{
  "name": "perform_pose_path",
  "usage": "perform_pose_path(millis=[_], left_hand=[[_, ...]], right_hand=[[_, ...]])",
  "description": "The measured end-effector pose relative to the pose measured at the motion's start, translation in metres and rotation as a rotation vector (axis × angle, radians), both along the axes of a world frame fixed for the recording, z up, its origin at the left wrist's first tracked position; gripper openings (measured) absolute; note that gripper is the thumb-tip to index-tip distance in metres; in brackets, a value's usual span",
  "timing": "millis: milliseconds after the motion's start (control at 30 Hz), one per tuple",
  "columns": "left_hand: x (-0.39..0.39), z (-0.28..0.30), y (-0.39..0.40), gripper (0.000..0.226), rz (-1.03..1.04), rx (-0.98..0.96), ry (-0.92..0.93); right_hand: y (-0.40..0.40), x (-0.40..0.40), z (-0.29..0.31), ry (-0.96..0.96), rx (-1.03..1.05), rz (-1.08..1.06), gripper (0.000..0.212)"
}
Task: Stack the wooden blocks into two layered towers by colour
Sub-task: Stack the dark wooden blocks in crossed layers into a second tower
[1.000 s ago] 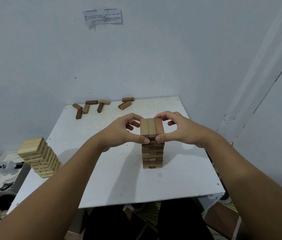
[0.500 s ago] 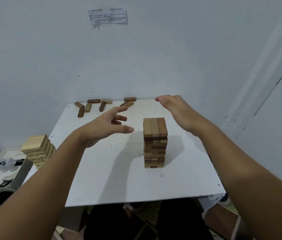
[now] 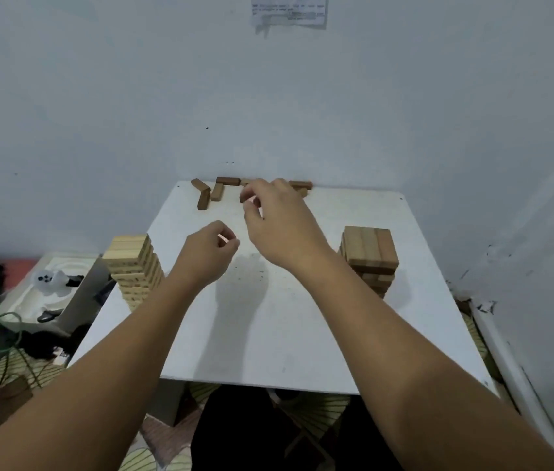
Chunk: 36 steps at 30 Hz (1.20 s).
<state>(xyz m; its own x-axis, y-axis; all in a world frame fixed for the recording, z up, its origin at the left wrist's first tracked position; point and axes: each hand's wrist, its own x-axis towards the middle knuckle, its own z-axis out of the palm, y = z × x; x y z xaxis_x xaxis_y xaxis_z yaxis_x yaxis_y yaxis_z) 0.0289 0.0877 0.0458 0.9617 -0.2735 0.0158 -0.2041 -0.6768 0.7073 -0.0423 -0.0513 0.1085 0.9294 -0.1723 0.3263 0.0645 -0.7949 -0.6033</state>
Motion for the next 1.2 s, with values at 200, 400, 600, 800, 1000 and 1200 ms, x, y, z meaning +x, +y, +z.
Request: perform_pose_path(millis=[200,400,600,800,1000,1200], left_hand=[[0.029,-0.057,0.001,0.034,-0.010,0.056,0.034],[0.068,-0.081,-0.013,0.043,0.067,0.158,-0.027],[0.122,-0.092,-0.025,0.050,0.207,0.281,-0.136],[0.165,-0.100,-0.042,0.070,0.276,0.356,-0.112],[0.162,-0.120,-0.054,0.057,0.350,0.457,-0.238],[0.158,-0.119,-0.059,0.042,0.394,0.338,-0.284]], right_hand=[[0.020,0.035,-0.092,0.296,0.062,-0.080,0.035],[0.000,0.085,-0.132,0.317,0.028,-0.204,0.041],[-0.018,0.138,-0.145,0.297,0.011,-0.252,0.049],[-0.024,0.180,-0.155,0.279,-0.003,-0.243,0.059],[-0.022,0.212,-0.159,0.301,-0.046,-0.240,0.072],[-0.016,0.235,-0.154,0.392,-0.170,-0.212,0.076]])
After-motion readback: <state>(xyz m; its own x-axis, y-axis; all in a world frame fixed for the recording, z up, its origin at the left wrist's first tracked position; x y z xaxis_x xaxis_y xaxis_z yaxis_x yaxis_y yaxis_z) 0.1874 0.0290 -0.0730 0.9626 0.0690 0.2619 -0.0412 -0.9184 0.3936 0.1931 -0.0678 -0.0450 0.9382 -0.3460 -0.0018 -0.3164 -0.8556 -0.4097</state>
